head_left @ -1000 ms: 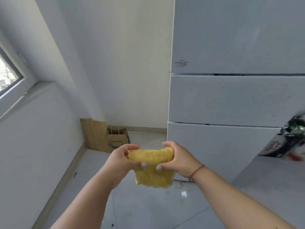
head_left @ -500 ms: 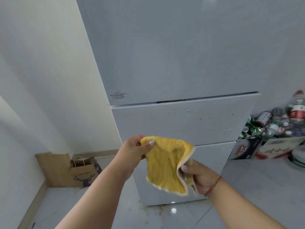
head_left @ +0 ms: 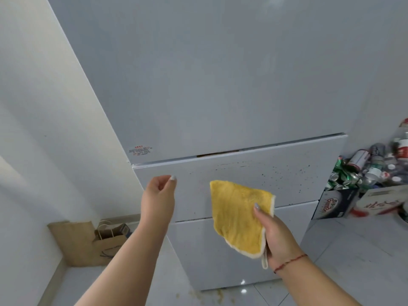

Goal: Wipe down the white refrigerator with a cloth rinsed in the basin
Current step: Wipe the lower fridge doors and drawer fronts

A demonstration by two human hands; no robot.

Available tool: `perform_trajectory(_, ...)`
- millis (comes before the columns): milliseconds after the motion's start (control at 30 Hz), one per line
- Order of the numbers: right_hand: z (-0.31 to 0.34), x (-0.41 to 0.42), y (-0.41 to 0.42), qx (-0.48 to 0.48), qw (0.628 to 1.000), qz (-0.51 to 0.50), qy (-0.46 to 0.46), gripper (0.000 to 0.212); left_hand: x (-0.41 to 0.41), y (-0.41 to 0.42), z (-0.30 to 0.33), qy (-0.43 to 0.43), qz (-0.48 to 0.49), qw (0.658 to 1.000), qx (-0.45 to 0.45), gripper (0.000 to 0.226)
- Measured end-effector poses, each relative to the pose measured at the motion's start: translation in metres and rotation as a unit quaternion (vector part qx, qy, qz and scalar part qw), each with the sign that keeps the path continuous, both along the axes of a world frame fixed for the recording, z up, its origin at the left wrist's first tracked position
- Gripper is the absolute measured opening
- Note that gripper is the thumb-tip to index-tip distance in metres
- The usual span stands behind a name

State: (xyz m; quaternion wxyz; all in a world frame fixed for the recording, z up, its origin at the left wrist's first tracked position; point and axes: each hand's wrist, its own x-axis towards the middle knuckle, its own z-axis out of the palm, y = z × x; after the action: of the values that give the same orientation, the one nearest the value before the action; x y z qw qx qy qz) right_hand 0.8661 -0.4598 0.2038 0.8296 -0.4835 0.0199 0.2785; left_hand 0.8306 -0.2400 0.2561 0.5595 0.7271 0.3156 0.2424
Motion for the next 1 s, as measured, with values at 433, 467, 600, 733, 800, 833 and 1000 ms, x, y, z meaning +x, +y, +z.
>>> perform_trajectory(433, 0.013, -0.007, 0.013, -0.028, 0.997, -0.070, -0.005, 0.038, 0.013, 0.065, 0.006, -0.013, 0.096, 0.995, 0.016, 0.054)
perform_trajectory(467, 0.015, -0.008, 0.016, -0.027, 0.996, -0.082, -0.006, 0.038, 0.015, 0.070, 0.006, -0.016, 0.093, 0.995, 0.013, 0.057)
perform_trajectory(600, 0.023, -0.013, 0.023, -0.049, 0.990, -0.135, -0.009, 0.031, 0.026, 0.084, 0.006, -0.017, 0.047, 0.998, -0.028, 0.062)
perform_trajectory(733, 0.023, -0.013, 0.018, -0.064, 0.981, -0.181, 0.003, 0.040, 0.034, 0.091, 0.001, -0.030, 0.024, 0.998, -0.052, 0.039)
perform_trajectory(800, 0.022, -0.013, 0.012, -0.063, 0.977, -0.205, 0.005, 0.044, 0.037, 0.094, -0.003, -0.035, 0.022, 0.998, -0.056, 0.036)
perform_trajectory(833, 0.022, -0.011, 0.010, -0.062, 0.975, -0.215, 0.002, 0.045, 0.037, 0.095, -0.003, -0.038, 0.023, 0.997, -0.056, 0.037)
perform_trajectory(1000, 0.031, 0.001, -0.010, -0.099, 0.960, -0.262, -0.021, 0.039, 0.045, 0.105, -0.015, -0.018, 0.041, 0.998, -0.037, 0.053)
